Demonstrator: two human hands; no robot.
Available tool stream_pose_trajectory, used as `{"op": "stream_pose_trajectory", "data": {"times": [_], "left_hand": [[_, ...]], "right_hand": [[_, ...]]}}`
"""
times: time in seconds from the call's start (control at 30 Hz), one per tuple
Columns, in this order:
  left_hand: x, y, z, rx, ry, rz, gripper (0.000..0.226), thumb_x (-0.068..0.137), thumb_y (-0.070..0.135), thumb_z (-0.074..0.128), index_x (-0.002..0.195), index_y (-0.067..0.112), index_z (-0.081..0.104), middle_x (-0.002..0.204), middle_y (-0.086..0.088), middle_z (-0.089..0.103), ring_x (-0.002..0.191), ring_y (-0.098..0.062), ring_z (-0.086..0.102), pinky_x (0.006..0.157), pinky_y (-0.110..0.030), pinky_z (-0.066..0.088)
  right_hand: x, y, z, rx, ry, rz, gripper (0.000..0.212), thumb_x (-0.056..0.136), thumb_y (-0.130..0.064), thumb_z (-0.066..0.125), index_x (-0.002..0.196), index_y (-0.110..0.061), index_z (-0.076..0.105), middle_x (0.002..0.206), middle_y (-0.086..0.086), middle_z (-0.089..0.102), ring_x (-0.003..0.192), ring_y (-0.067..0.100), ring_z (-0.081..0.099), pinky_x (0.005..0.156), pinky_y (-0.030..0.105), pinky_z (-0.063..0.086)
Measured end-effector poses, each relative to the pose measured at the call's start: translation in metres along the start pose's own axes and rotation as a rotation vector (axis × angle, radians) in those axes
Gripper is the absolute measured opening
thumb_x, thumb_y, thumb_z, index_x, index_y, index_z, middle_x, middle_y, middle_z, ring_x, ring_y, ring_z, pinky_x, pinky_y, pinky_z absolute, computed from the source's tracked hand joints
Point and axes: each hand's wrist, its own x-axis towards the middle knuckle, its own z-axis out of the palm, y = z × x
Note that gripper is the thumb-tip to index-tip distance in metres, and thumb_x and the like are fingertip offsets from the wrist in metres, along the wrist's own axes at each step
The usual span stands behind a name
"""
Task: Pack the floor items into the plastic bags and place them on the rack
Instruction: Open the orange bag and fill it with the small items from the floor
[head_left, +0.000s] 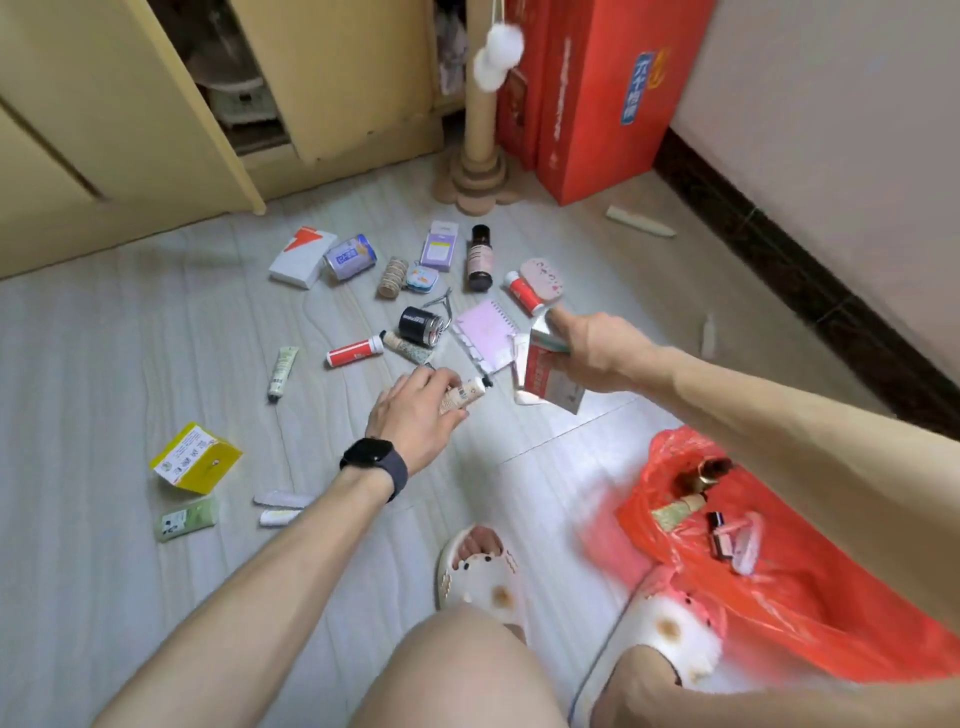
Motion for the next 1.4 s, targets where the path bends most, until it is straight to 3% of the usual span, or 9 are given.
{"op": "stream_pose_trajectory", "data": {"times": [0.17,0.33,0.6,0.83,1.0,1.1,1.23,1.33,1.4], "left_hand": [[0.043,0.104,-0.062,0.121,0.028,0.295,0.036,0.087,0.046,0.064,0.117,0.028,0.054,0.111,0.001,0.055,0.107,-0.024,0.055,0.084,-0.036,0.042],[0.05,0.205,-0.069,0.292,-0.091,0.57,0.032,0.088,0.052,0.056,0.108,0.029,0.049,0.107,0.005,0.055,0.096,-0.024,0.059,0.064,-0.033,0.037],[0.007,0.298,0.074,0.377,-0.587,0.586,0.03,0.089,0.036,0.053,0.111,0.016,0.055,0.109,-0.007,0.06,0.094,-0.032,0.062,0.067,-0.034,0.044],[-0.012,0.314,0.174,0.202,-0.622,0.424,0.049,0.093,0.04,0.05,0.134,0.016,0.038,0.134,-0.009,0.042,0.119,-0.032,0.049,0.088,-0.045,0.046],[-0.003,0.298,0.162,0.215,-0.559,0.574,0.059,0.092,0.036,0.049,0.146,0.02,0.031,0.141,-0.005,0.04,0.122,-0.029,0.045,0.096,-0.044,0.042],[0.007,0.288,0.131,0.171,-0.473,0.575,0.054,0.093,0.038,0.048,0.143,0.024,0.034,0.137,-0.003,0.043,0.123,-0.028,0.046,0.098,-0.043,0.042],[0.017,0.27,0.082,0.27,-0.356,0.566,0.06,0.088,0.034,0.052,0.144,0.024,0.031,0.142,-0.003,0.041,0.127,-0.027,0.042,0.102,-0.042,0.038],[0.018,0.251,0.042,0.359,-0.304,0.504,0.06,0.089,0.033,0.053,0.145,0.024,0.032,0.148,-0.005,0.035,0.134,-0.026,0.036,0.107,-0.042,0.031],[0.017,0.236,0.011,0.419,-0.261,0.457,0.059,0.089,0.034,0.053,0.144,0.023,0.034,0.15,-0.005,0.032,0.137,-0.026,0.032,0.11,-0.043,0.028]], "right_hand": [[-0.075,0.061,-0.054,0.137,0.176,0.113,0.042,0.095,-0.046,0.057,0.114,-0.014,0.038,0.098,0.018,0.065,0.081,0.038,0.058,0.07,0.042,0.049],[-0.187,0.125,-0.004,0.863,0.477,0.539,0.049,0.093,-0.054,0.056,0.125,-0.019,0.044,0.098,-0.003,0.068,0.085,0.019,0.068,0.074,0.04,0.055],[-0.285,0.169,0.145,1.821,0.488,1.269,0.022,0.095,-0.018,0.057,0.103,0.002,0.059,0.079,0.02,0.063,0.062,0.027,0.06,0.037,0.025,0.048],[-0.263,0.207,0.169,2.127,0.74,1.278,0.014,0.094,-0.003,0.053,0.107,-0.001,0.058,0.099,0.018,0.066,0.089,0.025,0.064,0.057,0.031,0.061],[-0.259,0.208,0.176,1.828,0.581,1.279,0.027,0.091,0.001,0.055,0.114,-0.014,0.056,0.076,0.008,0.067,0.058,0.017,0.061,0.051,0.025,0.051],[-0.26,0.194,0.173,1.743,0.461,1.181,0.031,0.092,-0.001,0.055,0.115,-0.02,0.059,0.079,0.004,0.07,0.067,0.02,0.06,0.065,0.033,0.05],[-0.26,0.165,0.137,1.401,0.407,0.883,0.029,0.094,-0.01,0.056,0.106,-0.032,0.07,0.085,-0.011,0.07,0.071,0.009,0.061,0.06,0.023,0.044],[-0.253,0.137,0.092,1.119,0.396,0.583,0.026,0.096,-0.019,0.058,0.107,-0.039,0.07,0.109,-0.02,0.069,0.1,-0.004,0.064,0.08,0.012,0.047],[-0.243,0.118,0.058,0.946,0.389,0.435,0.024,0.097,-0.027,0.057,0.115,-0.036,0.069,0.116,-0.02,0.068,0.109,0.001,0.062,0.096,0.022,0.046]]}}
